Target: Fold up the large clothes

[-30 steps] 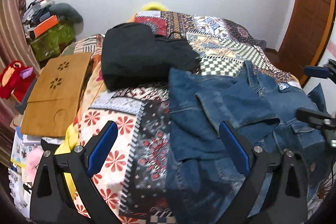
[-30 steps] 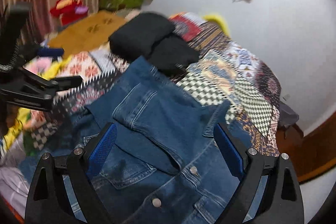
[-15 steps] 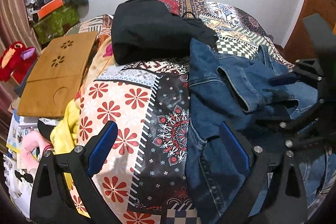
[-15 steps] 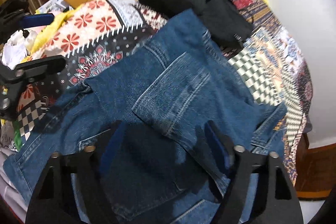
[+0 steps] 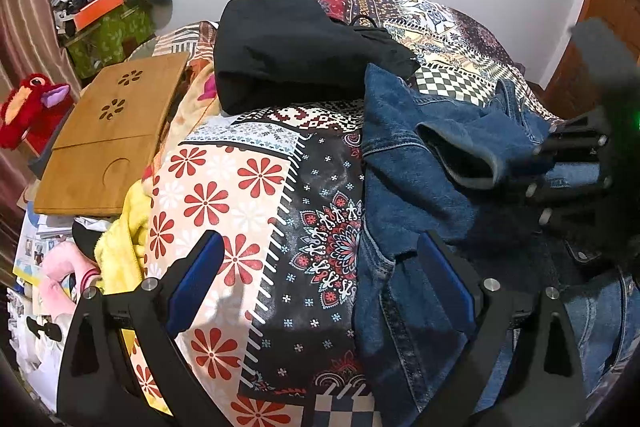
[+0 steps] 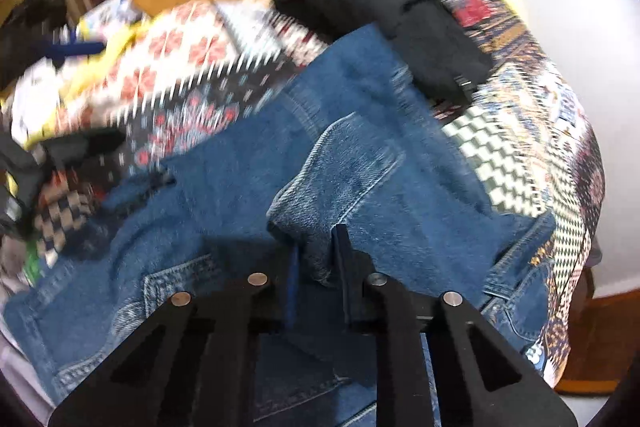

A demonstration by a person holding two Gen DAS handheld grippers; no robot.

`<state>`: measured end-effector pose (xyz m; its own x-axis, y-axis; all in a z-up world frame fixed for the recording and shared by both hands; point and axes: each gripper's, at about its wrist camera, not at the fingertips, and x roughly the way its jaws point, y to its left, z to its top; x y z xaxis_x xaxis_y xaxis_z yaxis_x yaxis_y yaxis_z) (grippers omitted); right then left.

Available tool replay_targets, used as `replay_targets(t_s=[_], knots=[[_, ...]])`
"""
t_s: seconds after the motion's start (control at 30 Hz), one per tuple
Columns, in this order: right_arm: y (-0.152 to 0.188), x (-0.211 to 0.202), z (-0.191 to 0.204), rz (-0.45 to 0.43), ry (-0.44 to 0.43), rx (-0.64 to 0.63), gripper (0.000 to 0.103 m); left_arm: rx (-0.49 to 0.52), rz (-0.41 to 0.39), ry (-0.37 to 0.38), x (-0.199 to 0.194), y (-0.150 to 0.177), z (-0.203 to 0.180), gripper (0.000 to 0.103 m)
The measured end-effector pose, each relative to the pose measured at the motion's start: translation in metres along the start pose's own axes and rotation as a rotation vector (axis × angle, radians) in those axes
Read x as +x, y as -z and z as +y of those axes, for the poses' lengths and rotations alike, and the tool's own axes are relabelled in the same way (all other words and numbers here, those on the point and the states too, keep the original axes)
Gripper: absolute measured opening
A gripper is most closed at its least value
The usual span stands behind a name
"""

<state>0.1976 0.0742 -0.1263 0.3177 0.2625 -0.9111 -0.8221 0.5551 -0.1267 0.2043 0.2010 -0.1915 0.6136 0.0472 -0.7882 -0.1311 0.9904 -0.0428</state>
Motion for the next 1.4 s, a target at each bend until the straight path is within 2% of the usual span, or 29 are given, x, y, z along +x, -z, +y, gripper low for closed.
replay_targets(t_s=[0.23, 0.4, 0.6, 0.73, 0.9, 1.07, 1.17, 1.37, 1.4], knots=[[0.011, -0.079, -0.05, -0.207, 0.027, 0.183, 0.013, 0.032, -0.011, -0.013, -0.011, -0.006, -0.014, 0.098], [0.035, -0.127, -0.085, -0.327, 0.071, 0.309, 0.013, 0.058, -0.022, -0.004, -0.016, -0.012, -0.032, 0.098], [0.095, -0.167, -0.124, -0.404, 0.121, 0.476, 0.012, 0.117, -0.027, 0.019, -0.018, -0.017, -0.063, 0.098], [0.133, -0.161, -0.141, -0.371, 0.139, 0.571, 0.011, 0.163, -0.026, 0.028, -0.019, -0.019, -0.087, 0.098], [0.179, -0.128, -0.166, -0.266, 0.135, 0.713, 0.01, 0.189, -0.026, 0.043, -0.021, -0.02, -0.107, 0.098], [0.218, -0.098, -0.173, -0.161, 0.078, 0.798, 0.01, 0.203, -0.015, 0.051, -0.022, -0.017, -0.121, 0.098], [0.232, -0.098, -0.171, -0.131, 0.053, 0.807, 0.01, 0.211, -0.006, 0.048, -0.021, -0.015, -0.126, 0.098], [0.234, -0.111, -0.158, -0.122, 0.098, 0.739, 0.013, 0.216, 0.0, 0.06, -0.02, -0.015, -0.135, 0.098], [0.234, -0.115, -0.157, -0.121, 0.128, 0.734, 0.013, 0.219, -0.001, 0.062, -0.02, -0.015, -0.137, 0.098]])
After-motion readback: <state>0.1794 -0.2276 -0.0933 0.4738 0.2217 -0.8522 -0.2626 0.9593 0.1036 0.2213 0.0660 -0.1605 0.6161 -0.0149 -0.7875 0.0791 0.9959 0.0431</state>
